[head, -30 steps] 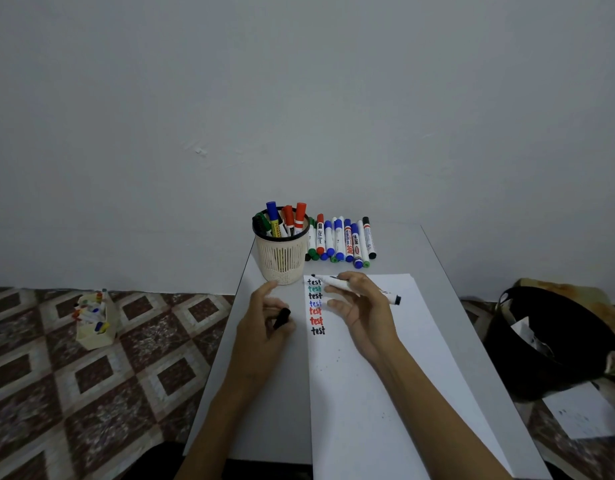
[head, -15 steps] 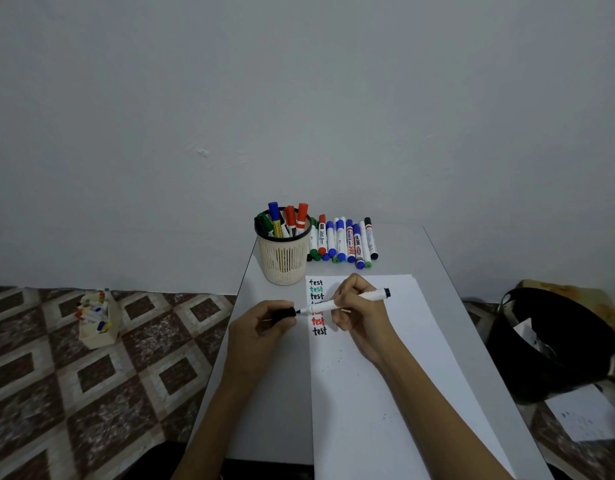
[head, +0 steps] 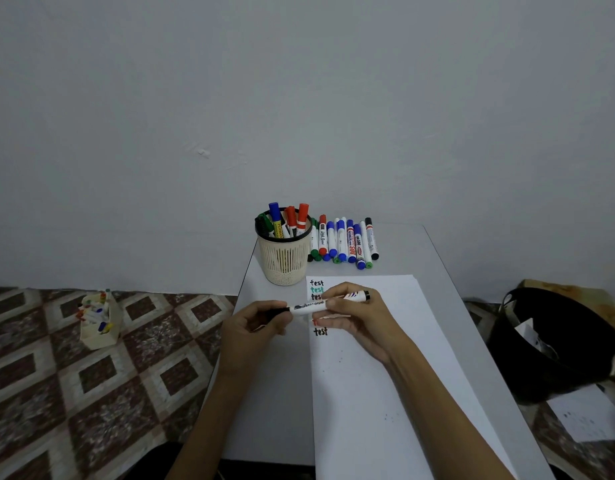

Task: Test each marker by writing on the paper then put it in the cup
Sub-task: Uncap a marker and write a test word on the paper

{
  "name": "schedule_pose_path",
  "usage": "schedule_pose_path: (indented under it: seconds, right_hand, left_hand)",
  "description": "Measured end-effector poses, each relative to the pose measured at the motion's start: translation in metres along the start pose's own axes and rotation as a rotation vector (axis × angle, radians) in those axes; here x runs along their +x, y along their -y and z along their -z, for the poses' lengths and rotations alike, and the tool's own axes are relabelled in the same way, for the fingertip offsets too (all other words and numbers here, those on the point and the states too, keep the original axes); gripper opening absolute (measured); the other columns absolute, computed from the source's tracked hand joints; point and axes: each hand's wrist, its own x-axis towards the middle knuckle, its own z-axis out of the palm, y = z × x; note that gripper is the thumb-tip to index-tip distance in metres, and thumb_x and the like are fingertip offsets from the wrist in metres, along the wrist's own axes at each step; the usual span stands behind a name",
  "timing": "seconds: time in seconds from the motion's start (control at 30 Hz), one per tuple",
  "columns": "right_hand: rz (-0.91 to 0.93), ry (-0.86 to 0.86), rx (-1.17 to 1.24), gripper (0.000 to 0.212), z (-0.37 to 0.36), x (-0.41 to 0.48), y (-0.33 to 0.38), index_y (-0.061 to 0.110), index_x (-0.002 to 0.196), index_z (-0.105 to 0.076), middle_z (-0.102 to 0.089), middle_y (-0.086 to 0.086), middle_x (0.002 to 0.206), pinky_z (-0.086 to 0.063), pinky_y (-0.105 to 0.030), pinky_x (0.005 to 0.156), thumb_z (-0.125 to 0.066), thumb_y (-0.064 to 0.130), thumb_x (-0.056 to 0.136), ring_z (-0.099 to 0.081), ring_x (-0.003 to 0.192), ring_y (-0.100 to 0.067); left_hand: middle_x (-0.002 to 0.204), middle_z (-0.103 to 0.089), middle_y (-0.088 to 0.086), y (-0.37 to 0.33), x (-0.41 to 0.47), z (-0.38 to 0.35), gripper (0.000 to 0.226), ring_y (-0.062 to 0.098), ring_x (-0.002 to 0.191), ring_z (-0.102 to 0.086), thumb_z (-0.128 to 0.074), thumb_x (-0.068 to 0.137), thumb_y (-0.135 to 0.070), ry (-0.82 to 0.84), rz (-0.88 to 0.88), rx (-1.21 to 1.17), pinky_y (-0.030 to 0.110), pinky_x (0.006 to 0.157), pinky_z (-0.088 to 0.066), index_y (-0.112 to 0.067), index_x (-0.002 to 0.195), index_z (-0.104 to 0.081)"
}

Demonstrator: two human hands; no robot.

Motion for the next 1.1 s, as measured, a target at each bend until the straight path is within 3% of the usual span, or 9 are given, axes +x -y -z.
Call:
schedule_pose_path:
  seconds: [0.13, 0.23, 0.37, 0.47, 0.53, 0.63, 0.83, 1.0, 1.1]
  right_hand:
    - [0.072, -0.087, -0.371, 0.013, 0.007, 0.0, 0.004, 0.006, 0.083, -0.076, -0.073, -0.02, 0.087, -0.059, -0.032, 0.064, -0.077, -0.001, 0.073, -0.07, 0.071, -0.033]
    - [0.101, -0.068, -0.533, 0.014, 0.009, 0.002, -0.005, 0.009, 0.087, -0.078, -0.073, -0.012, 0.081, -0.046, -0.025, 0.05, -0.08, 0.009, 0.073, -0.059, 0.057, -0.019]
    - [0.156, -0.031, -0.589, 0.016, 0.008, 0.003, -0.011, 0.006, 0.09, -0.078, -0.072, -0.014, 0.082, -0.043, -0.02, 0.056, -0.08, 0.011, 0.075, -0.058, 0.061, -0.01]
    - [0.15, -0.011, -0.547, 0.014, 0.009, 0.004, -0.01, 0.006, 0.087, -0.078, -0.073, -0.017, 0.081, -0.047, -0.019, 0.062, -0.079, 0.008, 0.074, -0.062, 0.067, -0.017]
    - [0.126, 0.003, -0.514, 0.012, 0.01, 0.004, -0.009, 0.01, 0.085, -0.079, -0.071, -0.023, 0.079, -0.041, -0.022, 0.051, -0.079, 0.013, 0.073, -0.051, 0.059, -0.027]
    - [0.092, 0.017, -0.479, 0.012, 0.012, 0.005, -0.011, 0.016, 0.082, -0.079, -0.069, -0.025, 0.076, -0.028, -0.026, 0.045, -0.079, 0.023, 0.071, -0.036, 0.049, -0.026]
    - [0.095, 0.029, -0.537, 0.01, 0.012, 0.004, -0.006, 0.012, 0.087, -0.079, -0.068, -0.02, 0.076, -0.038, -0.026, 0.048, -0.078, 0.014, 0.077, -0.047, 0.053, -0.02]
    - [0.166, 0.018, -1.024, 0.019, 0.0, 0.009, 0.008, 0.029, 0.091, -0.077, -0.072, 0.009, 0.081, -0.046, -0.029, 0.064, -0.081, 0.033, 0.073, -0.057, 0.075, -0.007]
    - [0.339, 0.109, -1.364, 0.024, -0.01, 0.014, 0.012, 0.033, 0.101, -0.075, -0.069, 0.013, 0.091, -0.044, -0.028, 0.068, -0.074, 0.042, 0.079, -0.051, 0.083, -0.007]
  left_hand:
    - [0.069, -0.07, 0.005, -0.001, 0.001, 0.0, 0.016, 0.015, 0.059, -0.062, -0.072, 0.071, 0.004, -0.021, 0.03, -0.027, 0.02, 0.061, -0.053, -0.003, 0.086, -0.07]
    - [0.068, -0.07, 0.008, -0.001, 0.0, 0.001, 0.015, 0.015, 0.058, -0.061, -0.073, 0.071, 0.003, -0.008, 0.019, 0.009, 0.02, 0.06, -0.052, -0.001, 0.085, -0.071]
    - [0.07, -0.07, 0.01, 0.0, 0.0, 0.001, 0.017, 0.016, 0.057, -0.063, -0.074, 0.07, 0.005, 0.021, -0.012, 0.107, 0.02, 0.06, -0.052, -0.004, 0.084, -0.071]
    - [0.071, -0.071, 0.007, 0.002, -0.001, 0.001, 0.019, 0.016, 0.059, -0.065, -0.075, 0.069, 0.005, 0.024, -0.036, 0.169, 0.021, 0.062, -0.053, -0.005, 0.084, -0.072]
    - [0.073, -0.072, 0.004, 0.003, -0.001, 0.001, 0.02, 0.016, 0.061, -0.067, -0.076, 0.069, 0.004, 0.039, -0.063, 0.209, 0.02, 0.063, -0.054, -0.006, 0.086, -0.072]
    - [0.073, -0.072, 0.002, 0.003, -0.003, 0.0, 0.021, 0.015, 0.062, -0.067, -0.076, 0.068, 0.002, 0.049, -0.098, 0.252, 0.02, 0.062, -0.054, -0.006, 0.087, -0.072]
    - [0.076, -0.072, 0.001, 0.001, -0.002, -0.001, 0.019, 0.015, 0.061, -0.066, -0.075, 0.07, 0.002, 0.03, -0.122, 0.209, 0.019, 0.062, -0.053, -0.008, 0.086, -0.071]
    - [0.08, -0.071, -0.001, 0.002, -0.001, -0.001, 0.021, 0.013, 0.065, -0.067, -0.073, 0.071, 0.001, 0.011, -0.14, 0.183, 0.019, 0.064, -0.054, -0.011, 0.088, -0.07]
    - [0.083, -0.072, -0.001, 0.004, -0.003, -0.001, 0.023, 0.013, 0.075, -0.068, -0.075, 0.072, -0.003, 0.015, -0.151, 0.212, 0.023, 0.069, -0.056, -0.012, 0.092, -0.07]
